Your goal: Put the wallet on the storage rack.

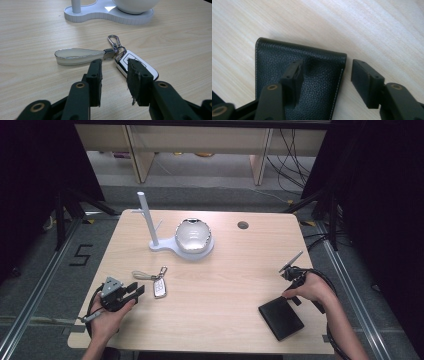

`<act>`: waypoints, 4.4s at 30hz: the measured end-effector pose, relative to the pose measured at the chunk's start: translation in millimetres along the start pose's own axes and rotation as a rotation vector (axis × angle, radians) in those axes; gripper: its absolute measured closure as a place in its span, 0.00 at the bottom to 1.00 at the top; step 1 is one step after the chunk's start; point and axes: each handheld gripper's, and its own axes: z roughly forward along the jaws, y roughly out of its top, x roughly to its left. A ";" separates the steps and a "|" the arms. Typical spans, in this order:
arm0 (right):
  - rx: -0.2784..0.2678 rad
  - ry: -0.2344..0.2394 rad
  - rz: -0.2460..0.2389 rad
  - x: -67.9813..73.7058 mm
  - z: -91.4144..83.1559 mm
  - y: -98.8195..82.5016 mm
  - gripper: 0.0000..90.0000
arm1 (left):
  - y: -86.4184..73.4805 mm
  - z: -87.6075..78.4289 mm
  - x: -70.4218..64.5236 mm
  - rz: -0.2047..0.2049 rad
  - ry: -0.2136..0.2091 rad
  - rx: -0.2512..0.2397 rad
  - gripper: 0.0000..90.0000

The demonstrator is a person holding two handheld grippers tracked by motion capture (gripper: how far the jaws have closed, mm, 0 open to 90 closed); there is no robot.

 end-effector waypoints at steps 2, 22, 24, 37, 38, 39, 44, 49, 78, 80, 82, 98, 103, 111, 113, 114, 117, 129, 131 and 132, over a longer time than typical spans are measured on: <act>0.012 0.008 -0.027 -0.4 1.0 0.9 0.43 | -0.1 0.3 0.5 0.003 -0.005 0.001 0.71; 0.104 0.036 0.000 -1.9 14.9 18.8 0.41 | -0.6 0.6 -0.1 0.003 -0.008 0.005 0.71; 0.115 0.039 -0.012 -0.6 15.7 19.9 0.43 | -0.7 0.9 -0.4 -0.001 -0.008 0.003 0.71; 0.159 0.020 -0.002 0.6 15.4 24.2 0.54 | -1.3 2.2 -2.0 0.008 -0.011 0.006 0.71; 0.157 0.019 0.001 0.2 15.3 24.0 0.55 | -1.3 2.5 -2.1 0.010 -0.012 0.008 0.71; 0.160 0.018 0.001 0.2 15.2 24.1 0.56 | -1.4 3.2 -2.3 0.009 -0.017 0.007 0.71; 0.194 0.026 0.037 -0.1 14.2 26.1 0.59 | -1.5 2.7 -2.9 0.005 -0.016 0.006 0.70; 0.138 0.037 0.036 -5.9 9.9 19.8 0.70 | -0.6 1.9 -0.4 0.006 -0.006 0.009 0.70; -0.149 -0.009 0.004 16.2 -59.5 10.1 0.88 | 0.2 2.3 -1.6 0.005 -0.013 -0.005 0.68; -0.179 -0.001 0.018 18.7 -65.1 10.3 0.89 | 0.3 2.1 -1.3 0.005 -0.013 -0.005 0.68; -0.230 0.000 -0.004 17.8 -66.9 11.2 0.89 | 0.4 1.6 -0.8 0.007 -0.013 -0.002 0.68; -0.613 -0.037 0.005 31.3 -75.6 12.5 0.91 | 0.1 0.3 -0.5 0.004 -0.006 -0.016 0.67; -0.658 -0.010 -0.006 34.3 -70.9 14.9 0.91 | -0.1 0.4 0.3 0.003 -0.005 -0.017 0.67; -0.785 -0.006 -0.035 43.2 -64.2 26.3 0.91 | -0.5 0.0 0.5 0.004 -0.005 -0.016 0.67; -0.794 -0.025 -0.051 44.6 -64.8 29.4 0.91 | -0.6 0.0 0.5 0.003 -0.005 -0.017 0.67; -0.811 -0.021 -0.031 46.9 -64.7 30.9 0.91 | -0.6 -0.1 0.5 0.004 -0.005 -0.017 0.67; -0.829 -0.017 -0.047 47.9 -64.4 35.0 0.91 | -0.6 -0.3 0.7 0.002 -0.003 -0.018 0.67; -0.946 -0.008 -0.077 58.1 -65.5 58.0 0.91 | -0.5 -0.7 1.4 0.000 -0.001 -0.022 0.66; -0.954 -0.005 -0.090 58.4 -65.1 62.0 0.91 | -0.5 -0.8 1.6 -0.001 -0.001 -0.023 0.66; -0.962 -0.001 -0.077 60.4 -64.4 63.7 0.91 | -0.5 -0.7 1.7 -0.003 0.000 -0.024 0.66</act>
